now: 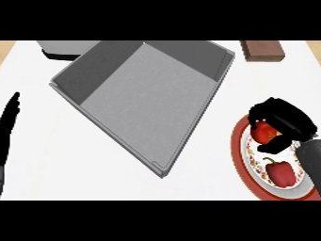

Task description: Pick the tomato from the plate and place it in the cardboard box

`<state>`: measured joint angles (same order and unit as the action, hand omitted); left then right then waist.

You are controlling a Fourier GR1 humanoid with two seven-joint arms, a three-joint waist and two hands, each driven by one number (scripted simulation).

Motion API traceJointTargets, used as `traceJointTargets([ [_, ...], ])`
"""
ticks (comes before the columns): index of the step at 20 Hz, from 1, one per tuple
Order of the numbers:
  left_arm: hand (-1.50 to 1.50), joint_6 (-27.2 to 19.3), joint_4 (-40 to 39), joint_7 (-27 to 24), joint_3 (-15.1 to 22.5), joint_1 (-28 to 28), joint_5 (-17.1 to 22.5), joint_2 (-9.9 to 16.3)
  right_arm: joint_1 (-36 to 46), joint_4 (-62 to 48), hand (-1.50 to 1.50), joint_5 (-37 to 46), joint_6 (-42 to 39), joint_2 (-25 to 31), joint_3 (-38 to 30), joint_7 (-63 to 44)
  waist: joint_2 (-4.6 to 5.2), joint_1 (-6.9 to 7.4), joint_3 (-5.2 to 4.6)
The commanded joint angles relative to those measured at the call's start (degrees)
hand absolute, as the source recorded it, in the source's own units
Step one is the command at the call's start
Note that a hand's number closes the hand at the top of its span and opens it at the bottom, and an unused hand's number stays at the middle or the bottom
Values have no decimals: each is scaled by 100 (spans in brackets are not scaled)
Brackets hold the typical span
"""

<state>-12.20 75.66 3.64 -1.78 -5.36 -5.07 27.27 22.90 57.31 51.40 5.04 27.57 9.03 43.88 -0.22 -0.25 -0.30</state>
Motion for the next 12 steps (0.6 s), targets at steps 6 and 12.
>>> traceJointTargets([
  [6,0,-16,-92,-58,-55,10,-49,-103,520,1067,150,89,-719,-423,-598,-3251,-17,-42,20],
  [12,0,-4,-247,-123,-88,-83,-196,-143,597,2391,150,-191,-676,-663,-630,-3167,3,-23,27],
])
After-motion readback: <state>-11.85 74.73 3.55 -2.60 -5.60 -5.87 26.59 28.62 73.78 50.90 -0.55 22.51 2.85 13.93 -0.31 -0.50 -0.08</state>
